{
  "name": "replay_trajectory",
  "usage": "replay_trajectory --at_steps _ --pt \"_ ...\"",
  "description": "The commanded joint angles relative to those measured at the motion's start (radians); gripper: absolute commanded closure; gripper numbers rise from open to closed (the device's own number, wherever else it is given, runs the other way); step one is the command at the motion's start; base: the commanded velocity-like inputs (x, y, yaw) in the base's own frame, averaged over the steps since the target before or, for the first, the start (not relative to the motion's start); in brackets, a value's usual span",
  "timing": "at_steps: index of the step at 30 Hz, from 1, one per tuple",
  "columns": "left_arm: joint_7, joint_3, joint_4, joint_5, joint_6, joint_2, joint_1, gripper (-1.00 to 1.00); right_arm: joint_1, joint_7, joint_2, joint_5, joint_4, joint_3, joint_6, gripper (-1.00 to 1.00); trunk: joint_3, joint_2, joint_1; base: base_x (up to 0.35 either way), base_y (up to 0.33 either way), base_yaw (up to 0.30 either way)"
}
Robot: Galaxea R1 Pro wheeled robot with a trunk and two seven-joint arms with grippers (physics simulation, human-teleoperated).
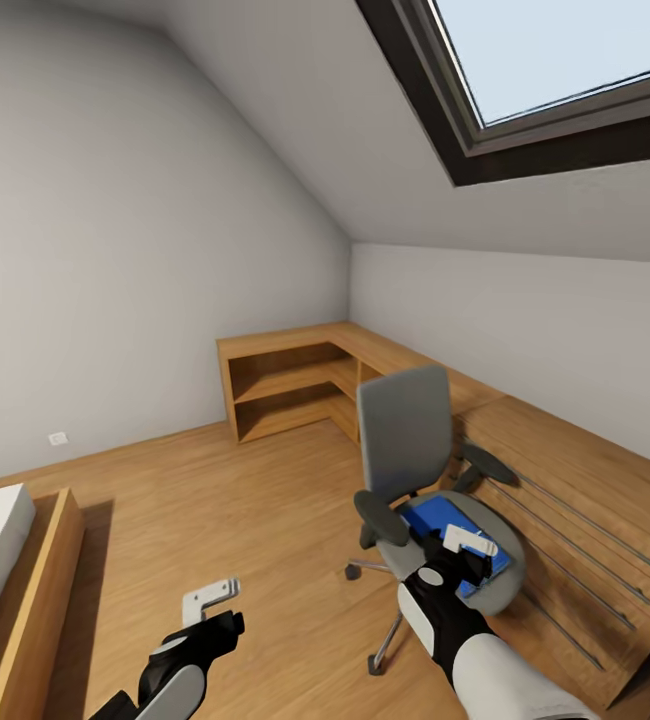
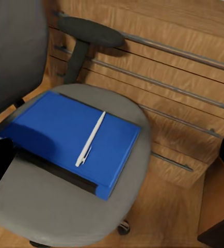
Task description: In the bedroom, organize the workspace by keeping the computer under the desk, ensuring the monitor is on the desk, placing the keyboard on the desk next to the monitor, placing the mouse on the desk next to the keyboard, moving the folder from the swivel chair onto the desk next to the mouse, stacking the notebook on top of the folder with the pen on top of the notebook, and positioning the swivel chair next to the desk.
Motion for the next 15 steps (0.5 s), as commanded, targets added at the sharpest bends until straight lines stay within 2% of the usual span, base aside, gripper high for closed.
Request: replay_trajectory --at_steps 1,15 --pt "0.006 -0.002 -0.001 0.003 0.004 0.001 -0.001 -1.00 -0.001 -0.002 0.000 -0.009 -0.001 0.003 -0.007 -1.00 -0.001 -0.001 0.001 0.271 0.000 0.000" --pt "0.006 -0.006 0.002 0.003 0.004 0.000 -0.001 -1.00 -0.001 -0.003 -0.003 -0.013 -0.023 0.000 -0.004 -1.00 -0.001 -0.001 0.001 0.293 0.000 0.000"
